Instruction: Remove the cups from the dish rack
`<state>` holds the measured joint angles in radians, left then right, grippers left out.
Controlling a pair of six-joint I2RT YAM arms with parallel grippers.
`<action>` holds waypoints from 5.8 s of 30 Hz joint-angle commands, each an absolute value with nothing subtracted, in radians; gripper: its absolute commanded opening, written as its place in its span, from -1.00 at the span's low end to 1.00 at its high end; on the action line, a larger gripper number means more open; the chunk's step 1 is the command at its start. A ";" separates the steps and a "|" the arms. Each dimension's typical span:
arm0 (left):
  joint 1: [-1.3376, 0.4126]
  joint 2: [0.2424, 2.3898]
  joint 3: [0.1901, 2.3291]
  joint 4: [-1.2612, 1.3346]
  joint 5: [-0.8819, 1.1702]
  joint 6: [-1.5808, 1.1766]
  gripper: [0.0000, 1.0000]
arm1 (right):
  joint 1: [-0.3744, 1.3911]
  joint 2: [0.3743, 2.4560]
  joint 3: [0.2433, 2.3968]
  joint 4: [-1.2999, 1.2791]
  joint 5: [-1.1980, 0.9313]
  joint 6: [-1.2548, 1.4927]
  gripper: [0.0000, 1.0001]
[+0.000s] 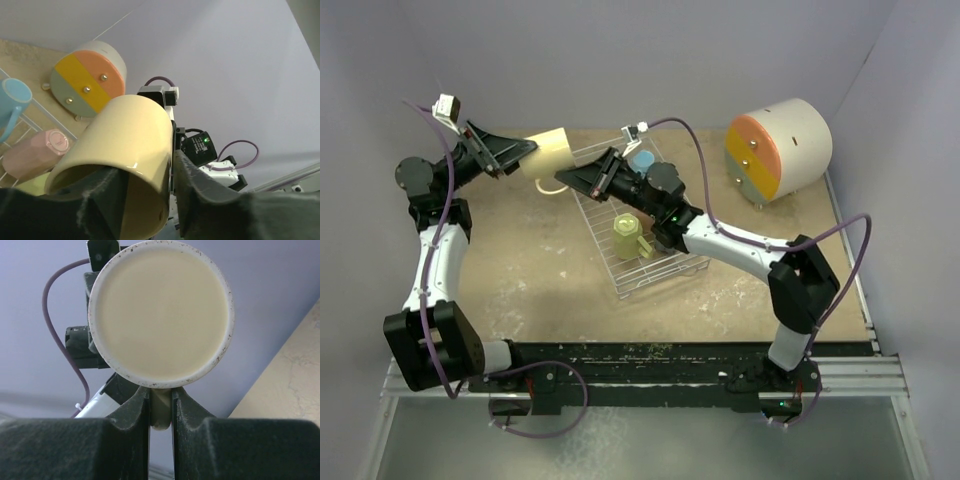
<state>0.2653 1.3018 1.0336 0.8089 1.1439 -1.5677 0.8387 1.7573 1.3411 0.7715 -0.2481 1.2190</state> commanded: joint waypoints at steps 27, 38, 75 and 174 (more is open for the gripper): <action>0.261 1.253 1.614 -0.390 0.989 -0.461 -1.00 | 0.834 1.542 1.199 0.697 -0.238 1.087 0.27; 0.261 1.450 1.849 -0.977 0.527 0.297 -1.00 | 0.783 1.324 1.207 0.276 -0.135 0.907 0.28; 0.105 1.883 1.518 -0.641 0.033 0.532 -1.00 | 0.773 1.254 1.181 0.033 -0.053 0.820 0.31; 0.223 1.362 1.590 -1.064 0.866 0.184 0.98 | 0.908 1.632 1.459 -0.202 0.279 0.396 -1.00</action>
<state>0.2161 1.3964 1.6161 -1.1503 0.7803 0.2771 0.9073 1.8156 1.4071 -0.3233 0.2684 0.3748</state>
